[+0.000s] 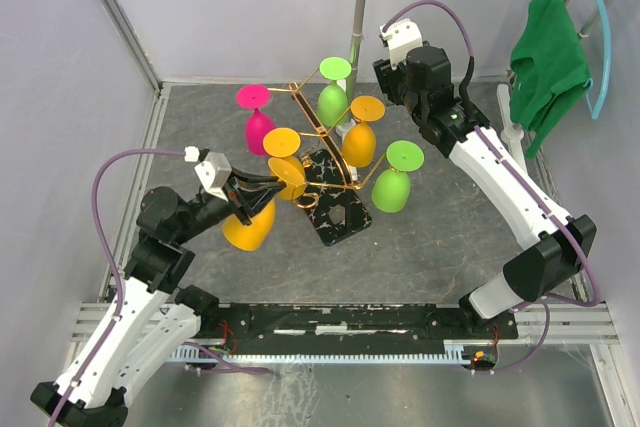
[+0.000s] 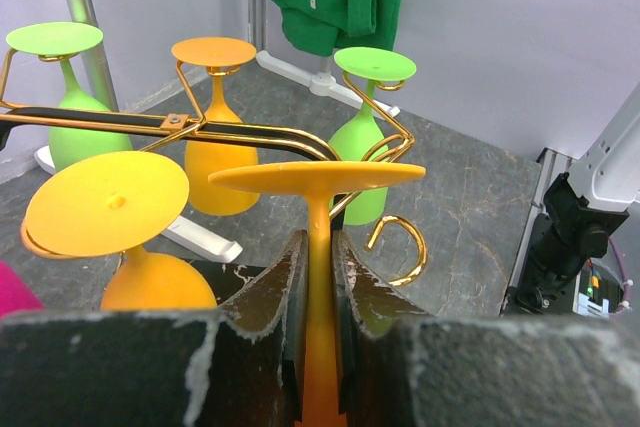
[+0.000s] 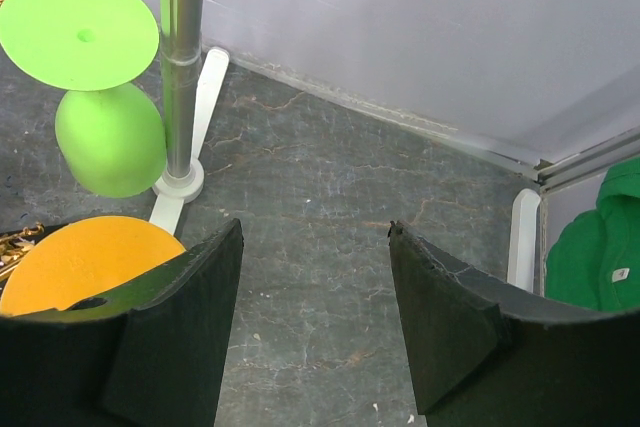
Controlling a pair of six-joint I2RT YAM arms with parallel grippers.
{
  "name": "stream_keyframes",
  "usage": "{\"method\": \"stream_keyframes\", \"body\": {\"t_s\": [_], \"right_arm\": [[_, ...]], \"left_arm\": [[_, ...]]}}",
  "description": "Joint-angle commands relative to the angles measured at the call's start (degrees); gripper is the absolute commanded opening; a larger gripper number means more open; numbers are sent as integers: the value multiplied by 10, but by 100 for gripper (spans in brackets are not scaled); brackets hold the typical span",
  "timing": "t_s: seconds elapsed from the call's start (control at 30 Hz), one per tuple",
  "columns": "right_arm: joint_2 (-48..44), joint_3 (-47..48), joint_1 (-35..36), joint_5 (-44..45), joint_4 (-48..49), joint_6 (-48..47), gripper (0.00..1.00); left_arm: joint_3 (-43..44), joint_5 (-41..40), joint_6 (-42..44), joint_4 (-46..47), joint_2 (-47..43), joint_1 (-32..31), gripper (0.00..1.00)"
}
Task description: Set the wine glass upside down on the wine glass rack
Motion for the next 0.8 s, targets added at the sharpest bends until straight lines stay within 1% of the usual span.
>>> {"method": "stream_keyframes", "body": {"t_s": [0.0,0.13,0.3,0.5,0.6,0.77], "right_arm": [[-14,11,-2,5,4,4,68],[-6,27,-2,11,-18,15,68],[1,40,-2,15,-33,24,68],[-8,48,-1,-5,-40,28,69],[-13,60,-2,-46,-55,29,71],[-14,101,0,-174,-84,56,77]], "left_arm": [[3,-4,27,-11,-15,-1,3],[3,3,26,-24,-18,-1,3],[-2,32,19,-22,-14,-1,3],[-3,35,20,-22,-15,-1,3],[4,35,21,-21,-11,-2,3],[4,5,37,-33,-15,-1,3]]}}
